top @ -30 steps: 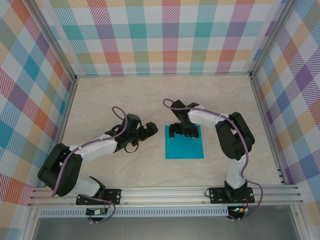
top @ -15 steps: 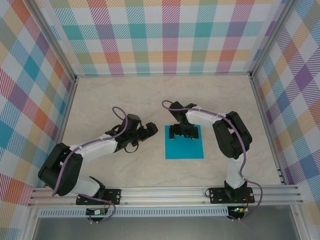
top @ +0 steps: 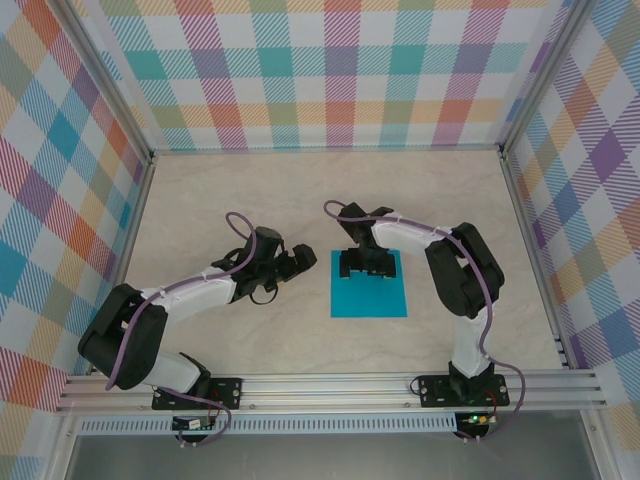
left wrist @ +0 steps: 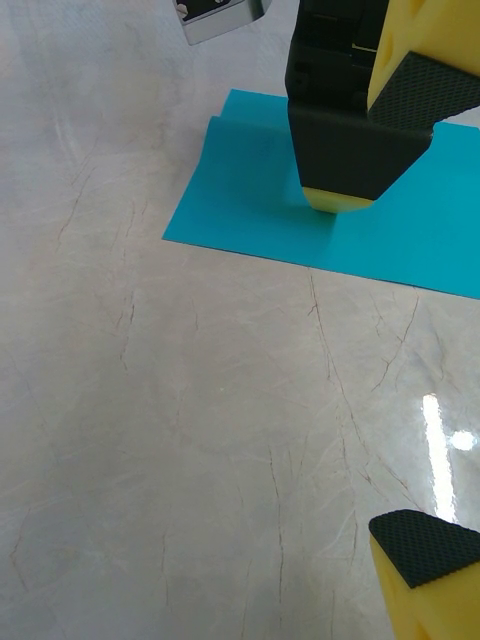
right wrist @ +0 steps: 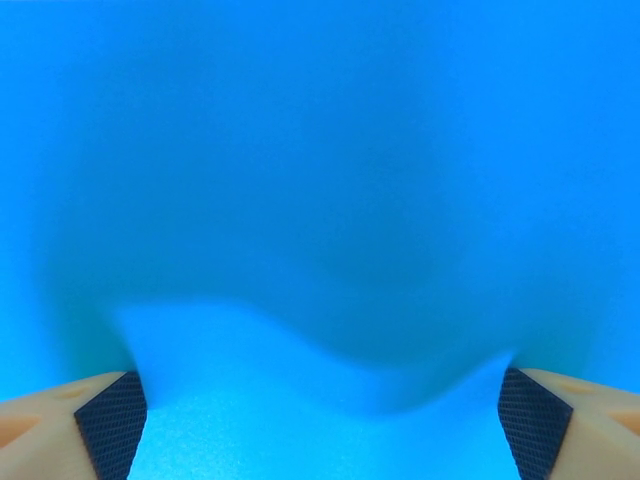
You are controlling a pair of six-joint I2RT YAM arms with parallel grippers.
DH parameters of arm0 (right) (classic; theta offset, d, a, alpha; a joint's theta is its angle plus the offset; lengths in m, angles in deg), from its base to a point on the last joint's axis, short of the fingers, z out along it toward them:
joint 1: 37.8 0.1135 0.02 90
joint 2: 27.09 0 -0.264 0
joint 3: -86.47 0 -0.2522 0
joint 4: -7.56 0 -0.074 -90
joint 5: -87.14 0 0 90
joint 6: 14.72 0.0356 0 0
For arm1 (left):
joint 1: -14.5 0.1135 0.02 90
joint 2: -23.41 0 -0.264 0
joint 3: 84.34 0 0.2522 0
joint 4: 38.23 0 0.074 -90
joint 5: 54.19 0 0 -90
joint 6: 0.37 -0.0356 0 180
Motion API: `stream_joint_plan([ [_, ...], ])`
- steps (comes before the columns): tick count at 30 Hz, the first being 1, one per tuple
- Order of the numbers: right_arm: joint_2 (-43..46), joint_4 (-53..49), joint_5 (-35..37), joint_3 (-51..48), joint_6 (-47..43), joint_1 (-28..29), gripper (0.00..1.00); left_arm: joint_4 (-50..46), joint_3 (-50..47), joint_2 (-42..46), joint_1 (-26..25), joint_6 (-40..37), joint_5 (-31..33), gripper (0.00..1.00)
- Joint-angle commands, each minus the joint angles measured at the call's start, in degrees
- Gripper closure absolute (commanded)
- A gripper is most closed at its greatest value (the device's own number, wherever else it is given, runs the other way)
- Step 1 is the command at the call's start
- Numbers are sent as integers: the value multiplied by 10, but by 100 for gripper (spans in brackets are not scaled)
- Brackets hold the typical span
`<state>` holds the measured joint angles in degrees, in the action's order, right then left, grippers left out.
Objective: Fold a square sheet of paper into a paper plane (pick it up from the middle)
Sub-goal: Fold the square sheet of paper in half at the center of the table.
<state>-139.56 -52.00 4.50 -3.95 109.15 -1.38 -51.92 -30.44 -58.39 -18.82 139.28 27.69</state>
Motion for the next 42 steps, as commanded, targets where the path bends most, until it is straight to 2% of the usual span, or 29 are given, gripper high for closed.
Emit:
stream_joint_plan([
  [1,-27,-4,0,-22,5,4,8,-12,17,-2,-3,-10,-6,0],
  [8,-12,-10,2,-15,1,4,14,-18,19,-1,-3,-10,-5,0],
  [13,7,-4,-14,-13,-1,4,27,-19,20,0,-3,-10,-3,0],
  [21,51,-3,-29,-7,-1,4,56,-33,23,4,-3,-12,1,0],
  [26,90,10,-56,-9,-2,3,64,-42,20,16,-3,-11,10,0],
  [31,132,37,-127,-7,2,-1,65,-49,23,25,-3,-8,18,0],
  [35,167,96,-227,-22,27,-21,64,-50,23,33,-3,-1,20,0],
  [40,182,241,-373,-82,106,-58,64,-18,11,52,-2,21,3,0],
  [42,186,310,-404,-116,151,-69,64,-22,15,56,-3,22,0,0],
])
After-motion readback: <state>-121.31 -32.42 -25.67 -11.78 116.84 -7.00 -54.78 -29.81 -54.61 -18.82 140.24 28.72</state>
